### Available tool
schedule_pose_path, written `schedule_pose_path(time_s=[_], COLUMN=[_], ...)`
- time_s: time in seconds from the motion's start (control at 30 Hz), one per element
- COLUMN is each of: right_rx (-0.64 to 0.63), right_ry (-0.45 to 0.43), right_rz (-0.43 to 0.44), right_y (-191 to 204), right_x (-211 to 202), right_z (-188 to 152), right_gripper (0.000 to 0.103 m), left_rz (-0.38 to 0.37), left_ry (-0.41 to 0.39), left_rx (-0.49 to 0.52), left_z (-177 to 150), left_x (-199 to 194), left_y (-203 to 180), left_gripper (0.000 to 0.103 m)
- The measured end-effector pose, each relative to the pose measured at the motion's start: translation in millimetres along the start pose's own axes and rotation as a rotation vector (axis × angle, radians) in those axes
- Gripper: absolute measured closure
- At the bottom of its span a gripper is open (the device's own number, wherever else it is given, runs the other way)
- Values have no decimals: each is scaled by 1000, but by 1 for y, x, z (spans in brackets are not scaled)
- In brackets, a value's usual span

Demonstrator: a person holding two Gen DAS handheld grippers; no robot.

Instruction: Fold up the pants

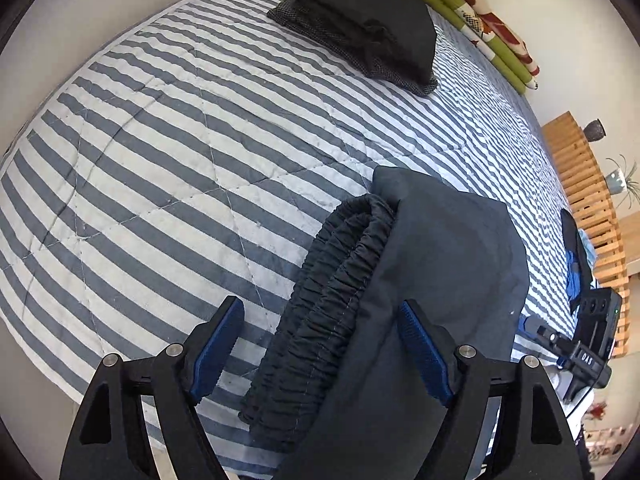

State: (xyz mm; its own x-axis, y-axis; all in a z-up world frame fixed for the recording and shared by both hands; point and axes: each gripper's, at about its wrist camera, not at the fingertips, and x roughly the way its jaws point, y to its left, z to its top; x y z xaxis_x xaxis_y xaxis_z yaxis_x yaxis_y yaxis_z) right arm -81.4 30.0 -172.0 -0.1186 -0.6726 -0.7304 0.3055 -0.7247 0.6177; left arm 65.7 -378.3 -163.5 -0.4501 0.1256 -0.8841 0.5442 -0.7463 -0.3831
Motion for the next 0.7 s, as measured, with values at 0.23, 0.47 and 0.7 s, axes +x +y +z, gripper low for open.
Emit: schedule_pose_path(time_s=[0.23, 0.47, 0.7], right_rx=[219, 99, -83], right_ry=[43, -50, -140], right_rz=[185, 54, -122], right_y=[-30, -13, 8], right_x=[14, 18, -16], right_z=[48, 71, 45], right_gripper=[39, 94, 70], left_rz=[6, 10, 77], left_ry=[1, -6, -87], left_rx=[-1, 18, 53], left_z=[-3, -6, -10], left_x=[9, 12, -8], left_y=[1, 2, -3], left_gripper=[19, 16, 17])
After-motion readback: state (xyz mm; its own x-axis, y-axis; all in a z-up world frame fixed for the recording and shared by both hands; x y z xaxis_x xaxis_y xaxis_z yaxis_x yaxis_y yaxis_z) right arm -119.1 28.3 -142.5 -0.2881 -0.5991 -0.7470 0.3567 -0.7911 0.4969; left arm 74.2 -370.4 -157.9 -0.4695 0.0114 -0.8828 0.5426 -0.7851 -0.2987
